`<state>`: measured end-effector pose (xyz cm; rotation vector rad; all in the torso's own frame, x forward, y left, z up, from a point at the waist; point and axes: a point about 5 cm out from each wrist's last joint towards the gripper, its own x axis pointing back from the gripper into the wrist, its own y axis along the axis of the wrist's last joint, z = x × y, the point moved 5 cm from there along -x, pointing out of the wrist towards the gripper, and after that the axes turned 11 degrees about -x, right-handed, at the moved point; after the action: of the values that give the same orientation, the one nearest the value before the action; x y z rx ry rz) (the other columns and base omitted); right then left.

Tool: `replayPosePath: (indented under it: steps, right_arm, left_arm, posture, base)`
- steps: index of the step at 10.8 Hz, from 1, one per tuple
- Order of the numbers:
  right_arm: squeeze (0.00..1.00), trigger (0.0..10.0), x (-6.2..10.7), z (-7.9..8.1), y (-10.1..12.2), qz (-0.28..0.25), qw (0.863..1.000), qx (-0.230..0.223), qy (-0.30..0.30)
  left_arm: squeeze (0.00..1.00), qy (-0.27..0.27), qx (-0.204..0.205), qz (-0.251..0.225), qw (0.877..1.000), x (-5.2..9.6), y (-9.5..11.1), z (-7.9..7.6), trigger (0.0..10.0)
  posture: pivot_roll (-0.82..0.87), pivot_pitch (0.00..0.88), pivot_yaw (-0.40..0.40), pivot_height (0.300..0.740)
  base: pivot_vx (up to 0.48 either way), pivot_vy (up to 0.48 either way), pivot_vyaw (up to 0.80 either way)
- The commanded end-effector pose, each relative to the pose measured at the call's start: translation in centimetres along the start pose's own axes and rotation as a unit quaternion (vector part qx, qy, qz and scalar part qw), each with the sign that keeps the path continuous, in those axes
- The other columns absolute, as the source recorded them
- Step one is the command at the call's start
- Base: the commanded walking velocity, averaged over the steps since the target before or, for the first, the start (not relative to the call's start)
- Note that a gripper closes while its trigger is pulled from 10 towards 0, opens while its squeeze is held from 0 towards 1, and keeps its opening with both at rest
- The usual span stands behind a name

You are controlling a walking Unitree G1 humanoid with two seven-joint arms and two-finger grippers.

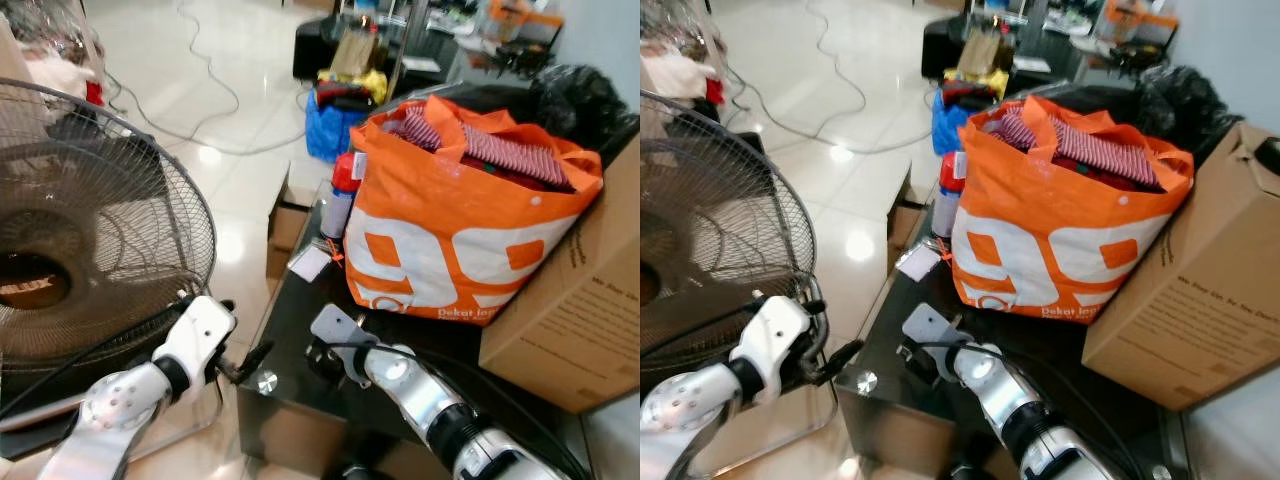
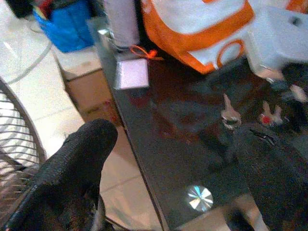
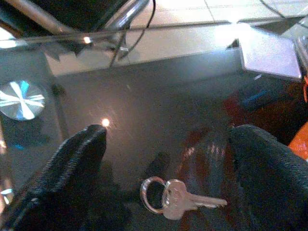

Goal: Hang keys on a hook

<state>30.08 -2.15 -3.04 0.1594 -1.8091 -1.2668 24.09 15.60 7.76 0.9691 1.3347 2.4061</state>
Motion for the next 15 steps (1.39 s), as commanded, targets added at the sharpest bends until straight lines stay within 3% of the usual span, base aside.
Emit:
replayPosePath:
  steps: [1,3,4,5,7,8,9,11,13,15]
  right_arm:
    - [0.00,3.6,0.1,-0.4,-0.6,0.012,1.000,0.011,-0.008]
    - [0.00,3.3,-0.1,0.0,-1.4,0.025,1.000,0.016,-0.005]
    - [0.00,1.5,-0.1,0.2,-1.8,0.032,0.999,0.020,-0.003]
    - [0.00,1.7,-0.2,0.4,-2.0,0.035,0.999,0.019,0.000]
    - [0.00,4.4,-0.4,0.7,-2.1,0.036,0.999,0.011,-0.002]
    - [0.00,6.6,-0.5,0.9,-1.9,0.029,1.000,-0.002,-0.007]
    - [0.00,6.5,-0.5,0.8,-1.8,0.028,1.000,-0.002,-0.012]
    - [0.00,3.1,-0.6,0.0,-1.9,0.031,0.999,-0.005,-0.042]
    - [0.00,0.5,-0.4,-0.4,-2.4,0.044,0.998,0.002,-0.044]
    - [0.00,0.2,-0.4,-0.5,-2.5,0.045,0.998,0.006,-0.045]
  left_arm:
    - [0.00,-0.009,-0.002,-0.003,1.000,0.4,0.4,-0.3,10.0]
    - [0.00,-0.032,-0.003,0.019,0.999,1.2,-0.3,-1.2,10.0]
    - [0.00,-0.057,-0.006,0.043,0.997,1.7,-1.2,-2.1,10.0]
    - [0.00,-0.065,-0.005,0.056,0.996,2.2,-1.8,-2.5,10.0]
    - [0.00,-0.064,0.000,0.063,0.996,2.7,-1.7,-2.4,10.0]
    - [0.00,-0.064,0.001,0.065,0.996,3.1,-1.7,-2.4,10.0]
    - [0.00,-0.064,0.001,0.066,0.996,3.2,-1.7,-2.4,10.0]
    - [0.00,-0.064,0.002,0.070,0.995,3.3,-1.8,-2.4,10.0]
    - [0.00,-0.066,0.002,0.069,0.995,3.2,-1.7,-2.5,10.0]
    - [0.00,-0.065,0.002,0.067,0.996,3.1,-1.6,-2.4,10.0]
  posture:
    - [0.03,0.078,-0.164,0.740]
    - [0.04,0.092,-0.170,0.740]
    - [0.04,0.103,-0.171,0.740]
    - [0.04,0.118,-0.171,0.740]
    - [0.04,0.141,-0.169,0.740]
    - [0.05,0.149,-0.166,0.740]
    - [0.05,0.153,-0.165,0.740]
    - [0.05,0.155,-0.159,0.740]
    - [0.04,0.147,-0.158,0.740]
    - [0.04,0.145,-0.161,0.740]
  base:
    - [0.000,0.000,0.00]
    - [0.000,0.000,0.00]
    - [0.000,0.000,0.00]
    - [0.000,0.000,0.00]
    - [0.000,0.000,0.00]
    - [0.000,0.000,0.00]
    - [0.000,0.000,0.00]
    - [0.000,0.000,0.00]
    - [0.000,0.000,0.00]
    - [0.000,0.000,0.00]
